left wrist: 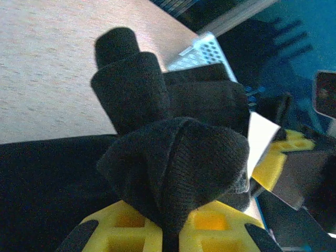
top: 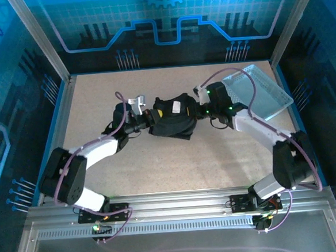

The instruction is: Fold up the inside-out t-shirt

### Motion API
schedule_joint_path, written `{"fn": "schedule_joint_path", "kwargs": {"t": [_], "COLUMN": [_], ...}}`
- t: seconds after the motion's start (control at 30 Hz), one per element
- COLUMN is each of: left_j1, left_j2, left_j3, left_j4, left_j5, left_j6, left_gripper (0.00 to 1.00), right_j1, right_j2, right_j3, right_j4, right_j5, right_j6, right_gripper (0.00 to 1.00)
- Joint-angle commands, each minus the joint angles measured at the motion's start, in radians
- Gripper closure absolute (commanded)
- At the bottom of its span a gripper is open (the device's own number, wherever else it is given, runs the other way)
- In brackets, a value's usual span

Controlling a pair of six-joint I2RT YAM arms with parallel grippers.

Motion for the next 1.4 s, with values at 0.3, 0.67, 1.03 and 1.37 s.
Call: {"fn": "schedule_joint_path", "kwargs": {"t": [0.3, 0.67, 1.03, 1.37], "left_j1": [-0.110, -0.110, -0.219, -0.213], "left_j2": [-0.328, -0.266, -0.367, -0.084], "left_j3": [-0.033, 0.196, 0.077, 0.114], "left_j4": [-0.154, -0.243, -0.237, -0.292], "left_j5": [-0.169, -0.203, -0.200, -0.357], "left_j6": [0.068, 0.120, 0.042, 0.025], "left_gripper": [1.00, 1.00, 1.00, 1.00], "right_j1": [0.052, 0.007, 0.019, -0.003], "right_j2": [-0.292, -0.276, -0.441, -0.215], "right_j3": [-0.072, 0.145, -0.005, -0.017], "right_j4": [-0.012, -0.148, -0.198, -0.168], "right_j5": [0.067, 0.063, 0.025, 0.081], "right_j6": [0.023, -0.025, 0.046, 0.034], "right_gripper": [1.00, 1.00, 1.00, 1.00]}}
